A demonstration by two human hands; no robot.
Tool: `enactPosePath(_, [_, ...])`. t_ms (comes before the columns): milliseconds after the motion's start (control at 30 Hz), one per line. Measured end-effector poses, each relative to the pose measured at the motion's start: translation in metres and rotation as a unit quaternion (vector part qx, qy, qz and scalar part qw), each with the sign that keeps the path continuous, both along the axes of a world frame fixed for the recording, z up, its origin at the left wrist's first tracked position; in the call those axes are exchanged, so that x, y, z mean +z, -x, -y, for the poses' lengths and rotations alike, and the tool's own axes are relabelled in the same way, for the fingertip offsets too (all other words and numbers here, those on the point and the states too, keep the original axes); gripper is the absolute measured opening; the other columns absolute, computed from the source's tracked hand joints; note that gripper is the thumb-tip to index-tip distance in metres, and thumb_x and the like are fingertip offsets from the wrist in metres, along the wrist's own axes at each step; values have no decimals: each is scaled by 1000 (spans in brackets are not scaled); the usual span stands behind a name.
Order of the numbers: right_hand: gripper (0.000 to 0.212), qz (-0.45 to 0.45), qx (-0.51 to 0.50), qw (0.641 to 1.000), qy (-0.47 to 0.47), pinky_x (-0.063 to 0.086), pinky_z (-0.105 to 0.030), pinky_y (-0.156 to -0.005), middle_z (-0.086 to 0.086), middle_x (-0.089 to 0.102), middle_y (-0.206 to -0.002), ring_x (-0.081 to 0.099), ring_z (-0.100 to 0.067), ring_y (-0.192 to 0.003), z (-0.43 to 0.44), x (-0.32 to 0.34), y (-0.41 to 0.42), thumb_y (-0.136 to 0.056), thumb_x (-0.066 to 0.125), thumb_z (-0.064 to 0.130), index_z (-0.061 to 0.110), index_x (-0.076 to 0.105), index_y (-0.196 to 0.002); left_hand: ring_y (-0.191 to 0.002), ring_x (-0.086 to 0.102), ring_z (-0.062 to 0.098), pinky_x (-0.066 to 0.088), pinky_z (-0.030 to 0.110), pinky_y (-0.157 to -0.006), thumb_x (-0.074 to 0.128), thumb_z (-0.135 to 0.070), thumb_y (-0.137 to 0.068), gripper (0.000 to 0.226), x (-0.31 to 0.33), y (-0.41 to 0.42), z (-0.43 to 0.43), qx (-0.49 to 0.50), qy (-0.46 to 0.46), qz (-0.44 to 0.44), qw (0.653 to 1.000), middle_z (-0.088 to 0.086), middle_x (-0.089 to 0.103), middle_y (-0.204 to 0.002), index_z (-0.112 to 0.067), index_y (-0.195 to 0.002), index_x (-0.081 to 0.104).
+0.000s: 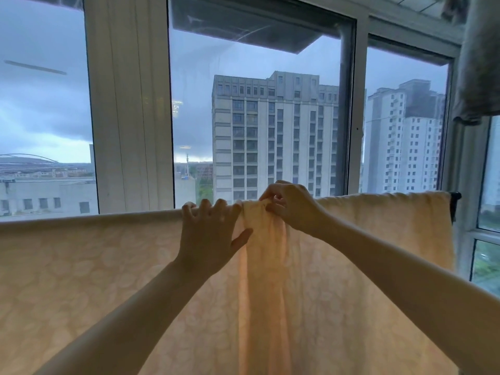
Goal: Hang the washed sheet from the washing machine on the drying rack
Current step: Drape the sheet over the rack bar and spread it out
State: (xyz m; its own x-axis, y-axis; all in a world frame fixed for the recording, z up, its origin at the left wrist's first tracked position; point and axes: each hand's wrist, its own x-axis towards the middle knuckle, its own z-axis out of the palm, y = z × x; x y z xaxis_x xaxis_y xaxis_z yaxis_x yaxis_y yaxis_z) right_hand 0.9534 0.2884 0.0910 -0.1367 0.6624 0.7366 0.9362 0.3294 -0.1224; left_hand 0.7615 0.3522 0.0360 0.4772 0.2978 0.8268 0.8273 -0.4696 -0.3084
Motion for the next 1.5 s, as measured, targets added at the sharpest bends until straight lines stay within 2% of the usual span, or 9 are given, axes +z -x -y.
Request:
enactPosePath(133, [17,-14,-13,999,-33,40,-2,-72,4,66,-86,56,0,-75,-4,8,-1,-89,56,-1,11,69,-89,-85,57,27,39,43,-77,28,-71,-87,64,-1,4,-2,5,-13,-11,1000,4,60,-98,-23,-123,49])
enactPosePath(267, [13,-64,-96,986,-123,48,-16,-70,-6,67,-86,61,-15,-75,-6,11,-31,-87,57,-2,6,67,-87,-83,57,28,38,42,-76,28,-70,-87,65,-2,7,-5,-6,-21,-8,1000,4,59,-98,-25,-130,47])
enactPosePath(433, [18,-35,-192,979,-50,50,-27,-76,-8,64,-90,58,-16,-79,7,4,-68,-92,50,-1,9,65,-90,-85,57,30,38,43,-77,25,-70,-88,65,-2,5,-7,-7,-21,-11,1000,5,61,-100,-31,-138,44])
enactPosePath(533, [14,3,-175,985,-4,54,-36,-86,-7,63,-97,61,-19,-88,15,6,-59,-91,54,6,10,67,-93,-86,57,31,37,44,-78,24,-71,-87,65,-2,0,-7,2,-15,-10,1000,6,60,-101,-34,-138,44])
enactPosePath(633, [23,32,-123,992,5,48,-27,-91,-7,64,-113,59,-19,-104,17,8,-41,-88,56,6,12,68,-106,-88,56,33,38,47,-81,22,-71,-86,67,-3,-2,-9,-2,-11,-9,1000,8,60,-100,-33,-136,46])
enactPosePath(733, [19,13,-64,998,25,45,-13,-80,6,62,-109,60,-6,-91,16,5,-27,-91,61,15,18,67,-109,-86,55,33,39,47,-80,23,-71,-86,68,-3,-1,-10,-4,-11,-9,1000,9,59,-99,-32,-136,48])
enactPosePath(833, [14,41,-41,998,16,55,-22,-79,6,68,-99,63,-3,-81,6,2,-24,-89,65,18,18,69,-102,-86,55,33,39,47,-79,25,-71,-86,67,-4,2,-10,-3,-16,-12,1000,9,59,-99,-32,-136,48])
enactPosePath(1200, [21,20,-95,993,-63,54,-27,-78,-6,69,-84,63,-13,-76,-9,2,-41,-94,49,2,7,69,-91,-88,57,33,39,48,-81,25,-68,-87,66,-6,3,-12,-31,-29,-18,999,10,60,-103,-31,-139,44])
enactPosePath(1500, [15,-20,-89,996,-9,53,-21,-82,-5,71,-90,66,-10,-81,-18,6,-58,-91,57,0,8,69,-93,-86,62,34,45,46,-78,27,-62,-86,62,4,-30,-2,-50,17,-12,999,8,64,-101,-20,-124,53])
